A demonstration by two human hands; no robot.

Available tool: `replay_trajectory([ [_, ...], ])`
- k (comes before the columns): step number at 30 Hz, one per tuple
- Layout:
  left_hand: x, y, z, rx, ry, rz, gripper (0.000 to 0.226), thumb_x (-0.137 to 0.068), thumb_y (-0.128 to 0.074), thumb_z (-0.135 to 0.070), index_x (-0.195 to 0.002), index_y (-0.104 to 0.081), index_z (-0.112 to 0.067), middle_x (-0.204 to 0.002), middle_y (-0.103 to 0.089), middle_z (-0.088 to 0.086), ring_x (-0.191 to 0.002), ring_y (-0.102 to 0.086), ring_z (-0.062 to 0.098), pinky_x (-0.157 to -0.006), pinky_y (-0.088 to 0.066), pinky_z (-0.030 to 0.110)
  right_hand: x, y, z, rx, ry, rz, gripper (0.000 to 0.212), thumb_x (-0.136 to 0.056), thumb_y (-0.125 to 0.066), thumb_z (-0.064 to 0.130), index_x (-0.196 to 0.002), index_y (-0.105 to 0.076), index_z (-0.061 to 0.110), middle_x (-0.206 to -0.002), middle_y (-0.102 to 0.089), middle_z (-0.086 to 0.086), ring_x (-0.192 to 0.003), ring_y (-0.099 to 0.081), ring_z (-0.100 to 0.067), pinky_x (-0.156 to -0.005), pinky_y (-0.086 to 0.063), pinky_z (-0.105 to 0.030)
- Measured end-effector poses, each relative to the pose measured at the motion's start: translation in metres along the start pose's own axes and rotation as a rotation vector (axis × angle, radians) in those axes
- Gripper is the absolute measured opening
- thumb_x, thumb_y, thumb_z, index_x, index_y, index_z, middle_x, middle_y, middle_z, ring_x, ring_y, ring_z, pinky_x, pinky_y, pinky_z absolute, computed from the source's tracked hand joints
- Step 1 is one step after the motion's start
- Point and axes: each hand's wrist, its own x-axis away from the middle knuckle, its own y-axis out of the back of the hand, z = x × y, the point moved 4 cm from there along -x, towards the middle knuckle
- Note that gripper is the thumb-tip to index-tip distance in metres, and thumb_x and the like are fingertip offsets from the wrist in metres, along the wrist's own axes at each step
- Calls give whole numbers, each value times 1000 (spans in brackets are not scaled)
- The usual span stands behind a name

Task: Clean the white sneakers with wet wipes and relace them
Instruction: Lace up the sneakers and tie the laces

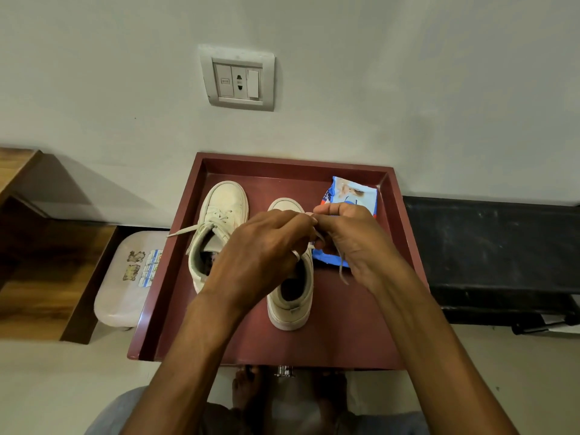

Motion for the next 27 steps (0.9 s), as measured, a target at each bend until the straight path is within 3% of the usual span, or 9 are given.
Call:
replay_trajectory([
  [3, 1, -4, 4, -65, 66, 55, 17, -83, -76, -2, -95, -65, -6, -81, -67, 8, -67, -63, 28, -54, -53, 41, 2, -1, 1, 55, 33, 10, 12, -92, -67, 20, -100, -65, 10, -66, -69, -1, -51, -60, -7, -55, -52, -19],
  [6, 2, -3, 13, 21, 284, 86, 13, -94, -68, -17, -101, -58, -11, -85, -67, 3, -72, -62, 23, -59, -53, 42, 4, -2, 4, 146, 102, 76, 11, -95, -64, 21, -101, -66, 13, -75, -73, 0, -59, -64, -5, -60, -51, -17],
  [9, 6, -3, 27, 294, 592, 82, 13, -97, -66, -21, -96, -54, -17, -83, -68, -9, -78, -64, 5, -64, -49, 18, 8, -3, 9, 248, 223, 158, 10, -95, -64, 19, -100, -71, 15, -82, -74, 3, -69, -66, -4, -64, -49, -13],
  [12, 9, -6, 34, 584, 859, 91, 11, -97, -66, -20, -96, -57, -15, -81, -74, 0, -74, -69, 8, -68, -55, 28, 11, -4, 15, 327, 345, 190, 11, -93, -65, 14, -101, -73, 14, -90, -74, 5, -83, -70, -8, -76, -55, -17],
  [15, 10, -7, 33, 816, 1053, 71, 8, -98, -64, -17, -98, -60, -10, -72, -73, 3, -47, -54, 0, -50, -39, 21, 12, -3, 16, 388, 417, 181, 12, -92, -66, 12, -100, -73, 18, -91, -74, 4, -83, -71, -16, -82, -58, -30],
  [17, 8, -5, 30, 920, 1130, 25, 7, -98, -63, -14, -93, -63, -10, -66, -70, 2, -42, -49, 0, -46, -37, 20, 14, -2, 17, 367, 460, 205, 19, -91, -66, 7, -105, -71, 18, -96, -74, 2, -86, -72, -17, -82, -58, -35],
  [19, 8, -3, 29, 1025, 1194, -50, 8, -98, -64, -11, -90, -65, -9, -64, -71, 2, -46, -58, 4, -45, -45, 19, 18, -3, 19, 322, 515, 235, 28, -86, -71, 3, -110, -69, 17, -106, -72, 3, -93, -71, -13, -86, -58, -34],
  [24, 9, -4, 30, 1085, 1236, -105, 10, -97, -61, -4, -90, -68, -7, -61, -69, -3, -51, -62, 0, -51, -50, 14, 19, -10, 22, 461, 757, 124, 27, -78, -82, 19, -104, -75, 19, -105, -71, 8, -103, -65, -5, -90, -52, -21],
  [27, 10, -6, 29, 1107, 1266, -113, 13, -96, -60, -4, -88, -70, -7, -64, -65, 2, -48, -59, 2, -50, -51, 14, 16, -6, 18, 514, 778, 144, 32, -76, -84, 21, -106, -75, 20, -107, -71, 10, -105, -64, -2, -91, -50, -18],
])
